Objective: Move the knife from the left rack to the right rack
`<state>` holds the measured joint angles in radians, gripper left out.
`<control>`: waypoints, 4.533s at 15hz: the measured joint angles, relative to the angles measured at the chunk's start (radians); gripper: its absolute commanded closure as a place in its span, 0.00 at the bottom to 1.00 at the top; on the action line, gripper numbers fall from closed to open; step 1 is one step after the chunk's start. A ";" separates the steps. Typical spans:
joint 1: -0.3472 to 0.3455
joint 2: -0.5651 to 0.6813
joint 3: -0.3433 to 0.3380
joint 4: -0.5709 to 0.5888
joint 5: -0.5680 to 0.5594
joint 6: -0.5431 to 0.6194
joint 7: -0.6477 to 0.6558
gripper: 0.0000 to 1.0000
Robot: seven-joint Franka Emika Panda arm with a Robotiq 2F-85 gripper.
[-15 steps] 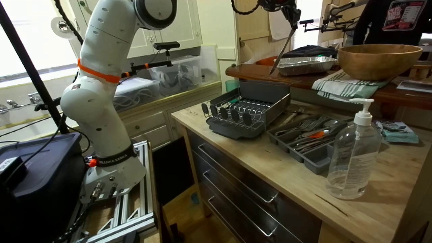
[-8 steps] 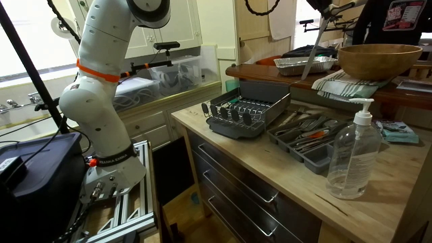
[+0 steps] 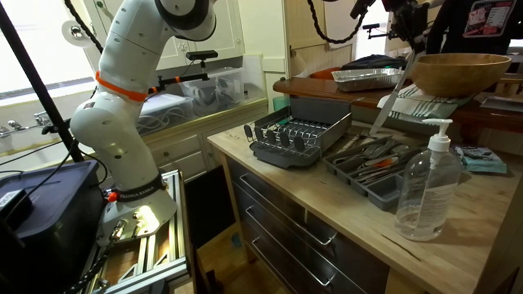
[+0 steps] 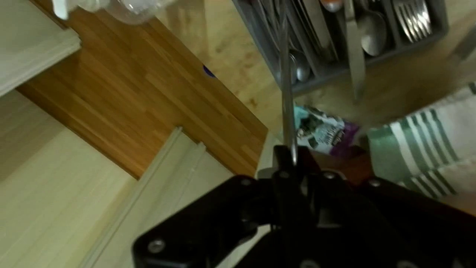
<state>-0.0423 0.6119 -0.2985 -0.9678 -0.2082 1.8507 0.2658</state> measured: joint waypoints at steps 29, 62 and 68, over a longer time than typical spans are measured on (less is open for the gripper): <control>-0.125 0.358 0.119 0.297 0.022 -0.431 -0.226 0.98; -0.103 0.462 0.068 0.514 -0.018 -0.259 0.024 0.98; -0.092 0.498 0.028 0.513 -0.046 -0.274 0.050 0.59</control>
<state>-0.1345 1.1095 -0.2709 -0.4551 -0.2540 1.5770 0.3158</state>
